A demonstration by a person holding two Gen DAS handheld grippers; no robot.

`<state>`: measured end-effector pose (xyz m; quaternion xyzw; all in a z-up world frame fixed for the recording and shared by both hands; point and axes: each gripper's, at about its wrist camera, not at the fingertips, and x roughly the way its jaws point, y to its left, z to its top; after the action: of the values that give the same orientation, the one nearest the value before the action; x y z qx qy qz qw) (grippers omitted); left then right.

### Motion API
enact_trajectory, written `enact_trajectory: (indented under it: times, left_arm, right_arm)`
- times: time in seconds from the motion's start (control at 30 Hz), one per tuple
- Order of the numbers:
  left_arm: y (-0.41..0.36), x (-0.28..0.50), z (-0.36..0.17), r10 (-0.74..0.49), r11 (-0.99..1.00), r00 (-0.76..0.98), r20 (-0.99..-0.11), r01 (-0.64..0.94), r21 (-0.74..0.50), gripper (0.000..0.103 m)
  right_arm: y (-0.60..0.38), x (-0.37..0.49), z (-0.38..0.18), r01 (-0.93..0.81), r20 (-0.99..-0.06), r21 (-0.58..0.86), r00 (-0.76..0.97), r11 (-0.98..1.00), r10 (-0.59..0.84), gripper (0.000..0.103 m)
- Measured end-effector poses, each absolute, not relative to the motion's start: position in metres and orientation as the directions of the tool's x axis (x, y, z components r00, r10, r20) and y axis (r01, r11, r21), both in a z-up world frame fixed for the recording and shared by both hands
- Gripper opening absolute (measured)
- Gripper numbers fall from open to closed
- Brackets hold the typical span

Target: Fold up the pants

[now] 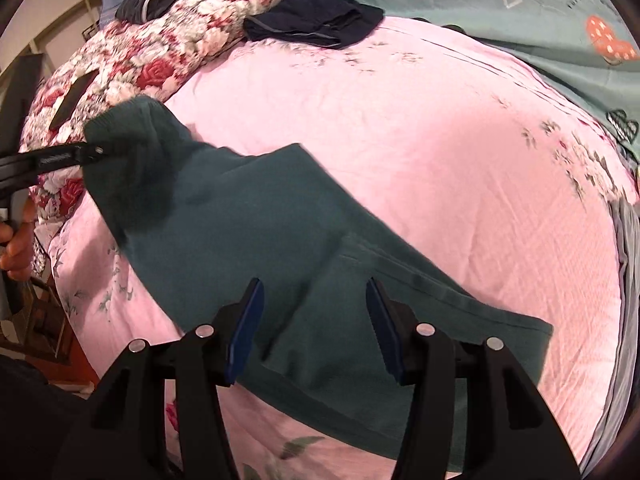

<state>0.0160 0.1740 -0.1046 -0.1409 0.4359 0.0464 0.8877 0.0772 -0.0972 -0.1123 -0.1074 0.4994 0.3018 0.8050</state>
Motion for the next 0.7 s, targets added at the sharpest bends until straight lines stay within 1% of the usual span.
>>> enact_trajectory:
  times: [0.13, 0.2, 0.3, 0.33, 0.4, 0.43, 0.47, 0.5, 0.53, 0.57, 0.6, 0.63, 0.67, 0.7]
  left_arm:
    - [0.117, 0.022, -0.074, -0.108, 0.970, 0.664, -0.740, -0.092, -0.225, 0.017]
    - [0.073, 0.024, -0.063, -0.147, 0.976, 0.676, -0.722, -0.019, -0.217, 0.017]
    - [0.007, 0.034, -0.061, -0.243, 0.965, 0.657, -0.714, 0.092, -0.244, 0.017]
    - [-0.024, 0.037, -0.065, -0.275, 0.961, 0.638, -0.719, 0.152, -0.233, 0.017]
    - [-0.067, 0.041, -0.081, -0.276, 0.959, 0.601, -0.750, 0.217, -0.179, 0.017]
    - [-0.094, 0.046, -0.101, -0.277, 0.954, 0.550, -0.788, 0.255, -0.157, 0.020]
    - [-0.110, 0.051, -0.120, -0.271, 0.949, 0.494, -0.826, 0.280, -0.144, 0.029]
    - [-0.129, 0.055, -0.140, -0.242, 0.947, 0.432, -0.869, 0.301, -0.114, 0.034]
    - [-0.140, 0.057, -0.153, -0.216, 0.944, 0.397, -0.892, 0.317, -0.087, 0.043]
    - [-0.153, 0.056, -0.161, -0.203, 0.936, 0.382, -0.902, 0.345, -0.065, 0.048]
    - [-0.160, 0.052, -0.160, -0.207, 0.931, 0.391, -0.897, 0.362, -0.057, 0.049]
    - [-0.164, 0.050, -0.155, -0.220, 0.925, 0.408, -0.886, 0.375, -0.057, 0.056]
    - [-0.165, 0.046, -0.147, -0.242, 0.919, 0.432, -0.869, 0.388, -0.064, 0.066]
    - [-0.165, 0.043, -0.138, -0.251, 0.919, 0.458, -0.853, 0.391, -0.061, 0.068]
  right_arm:
    - [-0.131, 0.085, -0.112, -0.543, -0.854, 0.152, 0.349, 0.826, 0.387, 0.054]
    - [-0.154, 0.088, -0.113, -0.516, -0.848, 0.160, 0.364, 0.842, 0.384, 0.054]
    - [-0.188, 0.093, -0.114, -0.470, -0.847, 0.158, 0.388, 0.869, 0.364, 0.054]
    - [-0.200, 0.094, -0.114, -0.449, -0.847, 0.155, 0.398, 0.880, 0.353, 0.054]
    - [-0.229, 0.096, -0.117, -0.396, -0.853, 0.130, 0.423, 0.909, 0.307, 0.054]
    - [-0.241, 0.097, -0.119, -0.374, -0.858, 0.113, 0.431, 0.921, 0.280, 0.054]
    - [-0.252, 0.097, -0.121, -0.355, -0.862, 0.099, 0.436, 0.930, 0.258, 0.054]
    - [-0.269, 0.096, -0.125, -0.333, -0.866, 0.095, 0.437, 0.938, 0.243, 0.054]
    - [-0.279, 0.096, -0.128, -0.318, -0.870, 0.094, 0.434, 0.943, 0.234, 0.054]
    - [-0.287, 0.096, -0.131, -0.305, -0.874, 0.095, 0.430, 0.948, 0.226, 0.054]
    - [-0.299, 0.096, -0.136, -0.281, -0.882, 0.094, 0.422, 0.955, 0.211, 0.054]
    - [-0.306, 0.096, -0.137, -0.265, -0.884, 0.098, 0.420, 0.959, 0.206, 0.054]
    - [-0.312, 0.096, -0.138, -0.249, -0.883, 0.104, 0.422, 0.963, 0.205, 0.054]
    - [-0.319, 0.094, -0.139, -0.235, -0.880, 0.116, 0.426, 0.965, 0.210, 0.054]
